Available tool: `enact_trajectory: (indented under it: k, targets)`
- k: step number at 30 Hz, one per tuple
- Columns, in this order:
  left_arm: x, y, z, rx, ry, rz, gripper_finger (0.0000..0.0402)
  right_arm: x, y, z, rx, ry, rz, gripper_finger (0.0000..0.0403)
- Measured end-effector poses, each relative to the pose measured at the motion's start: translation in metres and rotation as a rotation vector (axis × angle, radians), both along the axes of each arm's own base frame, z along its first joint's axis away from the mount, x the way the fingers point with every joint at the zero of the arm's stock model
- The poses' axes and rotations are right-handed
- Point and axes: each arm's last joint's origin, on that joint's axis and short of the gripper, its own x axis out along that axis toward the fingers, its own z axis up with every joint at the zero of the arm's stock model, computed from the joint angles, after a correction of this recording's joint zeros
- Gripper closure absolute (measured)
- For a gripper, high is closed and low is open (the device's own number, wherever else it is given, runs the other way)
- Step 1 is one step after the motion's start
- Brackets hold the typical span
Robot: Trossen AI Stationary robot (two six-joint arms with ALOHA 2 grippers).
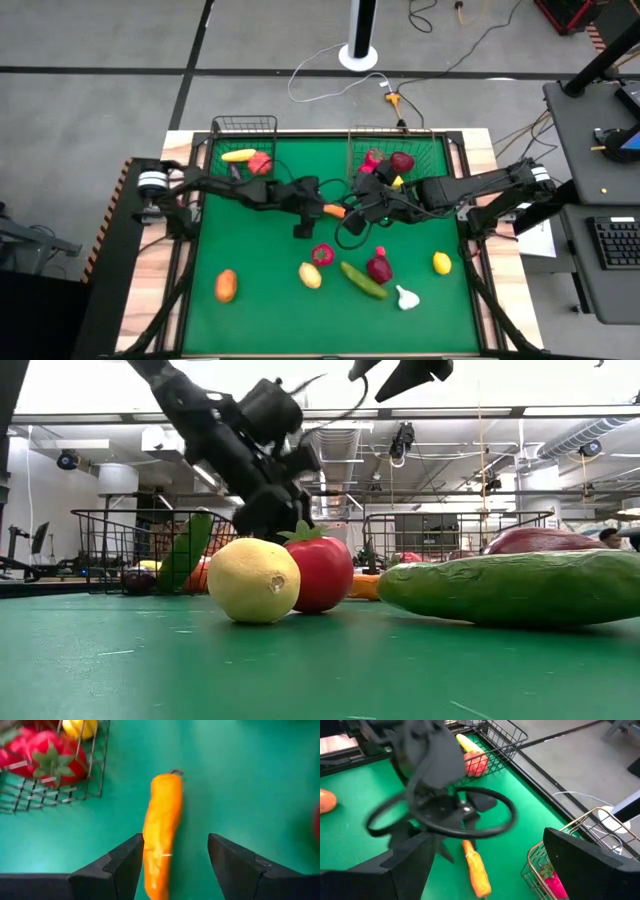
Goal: Sort produce into baskets
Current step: Put the orange chili pepper into the left wire basket
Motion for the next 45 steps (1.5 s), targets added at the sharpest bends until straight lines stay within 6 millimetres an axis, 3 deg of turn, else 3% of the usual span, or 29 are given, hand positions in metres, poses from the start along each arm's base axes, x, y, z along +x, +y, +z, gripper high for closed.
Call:
enact_trajectory:
  k: [13,16,22,27,33,38,45]
  targets:
    - [0.014,0.023,-0.038,-0.034,0.095,0.075,0.0207,0.000,0.000,0.000,0.000,0.001,-0.001,0.0046]
    - [0.014,0.023,-0.040,-0.046,0.097,0.083,0.0244,0.000,0.000,-0.001,0.000,0.002,-0.002,0.0046]
    - [0.013,0.022,-0.037,-0.067,0.097,0.104,0.0353,0.000,0.000,-0.002,0.000,0.004,-0.002,0.0046]
    - [0.006,0.020,-0.017,-0.088,0.083,0.127,0.0371,0.000,0.000,-0.002,0.002,0.003,-0.003,0.0046]
    - [-0.017,0.003,0.026,-0.116,-0.035,0.123,0.0371,0.000,0.000,-0.002,0.002,0.002,-0.004,0.0046]
    - [-0.056,-0.001,0.060,-0.112,-0.142,0.226,0.0370,0.000,0.000,-0.002,0.002,0.002,-0.004,0.0046]
    - [-0.120,0.001,0.100,0.037,-0.181,0.546,0.0366,0.000,0.000,-0.001,0.002,-0.001,-0.004,0.0046]
